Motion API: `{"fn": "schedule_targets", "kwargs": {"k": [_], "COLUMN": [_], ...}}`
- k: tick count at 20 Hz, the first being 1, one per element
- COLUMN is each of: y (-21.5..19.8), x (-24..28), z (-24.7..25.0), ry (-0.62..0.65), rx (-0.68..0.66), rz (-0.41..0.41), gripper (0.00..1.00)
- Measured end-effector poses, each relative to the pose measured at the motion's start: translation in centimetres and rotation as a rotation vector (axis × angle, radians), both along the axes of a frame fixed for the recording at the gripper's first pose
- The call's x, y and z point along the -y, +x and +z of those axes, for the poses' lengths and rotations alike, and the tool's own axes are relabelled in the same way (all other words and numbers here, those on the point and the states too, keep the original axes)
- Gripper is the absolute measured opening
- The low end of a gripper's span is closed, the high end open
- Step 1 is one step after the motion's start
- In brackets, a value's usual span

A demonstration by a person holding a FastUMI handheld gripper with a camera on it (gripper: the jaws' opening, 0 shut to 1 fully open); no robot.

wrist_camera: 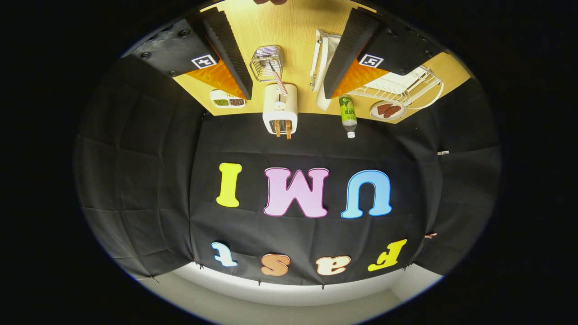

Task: Take the plate from the dish rack, then take the spoon from the basket and place it into the plate.

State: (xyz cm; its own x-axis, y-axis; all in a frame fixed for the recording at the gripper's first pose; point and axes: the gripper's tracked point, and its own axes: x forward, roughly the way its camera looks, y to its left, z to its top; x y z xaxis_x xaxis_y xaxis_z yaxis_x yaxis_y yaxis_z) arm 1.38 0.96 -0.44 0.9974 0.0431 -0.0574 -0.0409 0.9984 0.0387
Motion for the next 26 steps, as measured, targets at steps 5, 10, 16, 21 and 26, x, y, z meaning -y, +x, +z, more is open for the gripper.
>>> {"fn": "schedule_targets", "kwargs": {"k": [5, 10, 16, 21, 26], "y": [2.8, 6.6, 10.5, 13.1, 14.7], "x": [-2.2, -4.8, -7.9, -9.5, -9.1], "z": [-1.2, -2.7, -5.5, -8.6, -11.4], "ry": [0.041, 0.114, 0.075, 0.093, 0.078], "rx": [-0.143, -0.31, -0.458, -0.605, -0.709], "rz": [0.106, 0.157, 0.202, 0.186, 0.137], "gripper": [0.98, 0.99, 0.99, 0.97, 0.75]}}
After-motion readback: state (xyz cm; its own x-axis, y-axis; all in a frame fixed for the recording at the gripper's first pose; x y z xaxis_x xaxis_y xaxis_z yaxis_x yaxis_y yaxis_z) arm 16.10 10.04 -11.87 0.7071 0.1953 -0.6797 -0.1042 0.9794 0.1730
